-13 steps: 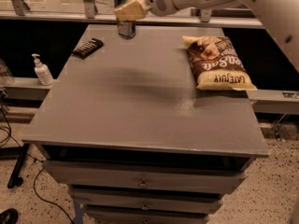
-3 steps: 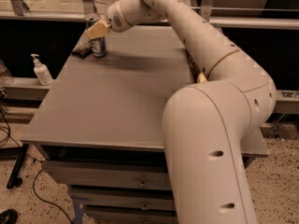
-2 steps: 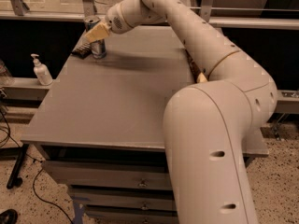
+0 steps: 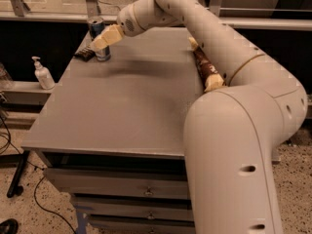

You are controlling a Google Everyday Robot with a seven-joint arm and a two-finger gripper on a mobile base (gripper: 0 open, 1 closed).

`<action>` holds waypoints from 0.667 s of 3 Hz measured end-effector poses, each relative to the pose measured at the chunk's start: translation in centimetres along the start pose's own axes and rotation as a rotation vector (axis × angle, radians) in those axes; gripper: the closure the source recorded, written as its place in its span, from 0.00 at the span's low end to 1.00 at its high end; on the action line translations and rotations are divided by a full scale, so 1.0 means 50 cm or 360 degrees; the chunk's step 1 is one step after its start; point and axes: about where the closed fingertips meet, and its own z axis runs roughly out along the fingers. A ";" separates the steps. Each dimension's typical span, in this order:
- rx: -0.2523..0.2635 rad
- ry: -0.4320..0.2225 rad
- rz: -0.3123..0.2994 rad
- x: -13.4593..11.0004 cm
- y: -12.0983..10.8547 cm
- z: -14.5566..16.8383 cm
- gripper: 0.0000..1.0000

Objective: Move redbull can near rxbar chocolate

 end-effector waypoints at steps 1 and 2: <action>0.0061 -0.0124 -0.0001 0.003 0.005 -0.088 0.00; 0.0118 -0.0297 -0.0012 0.034 0.022 -0.207 0.00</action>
Offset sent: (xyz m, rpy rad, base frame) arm -0.0723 -0.2482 0.0517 0.2894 -0.2030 -0.1807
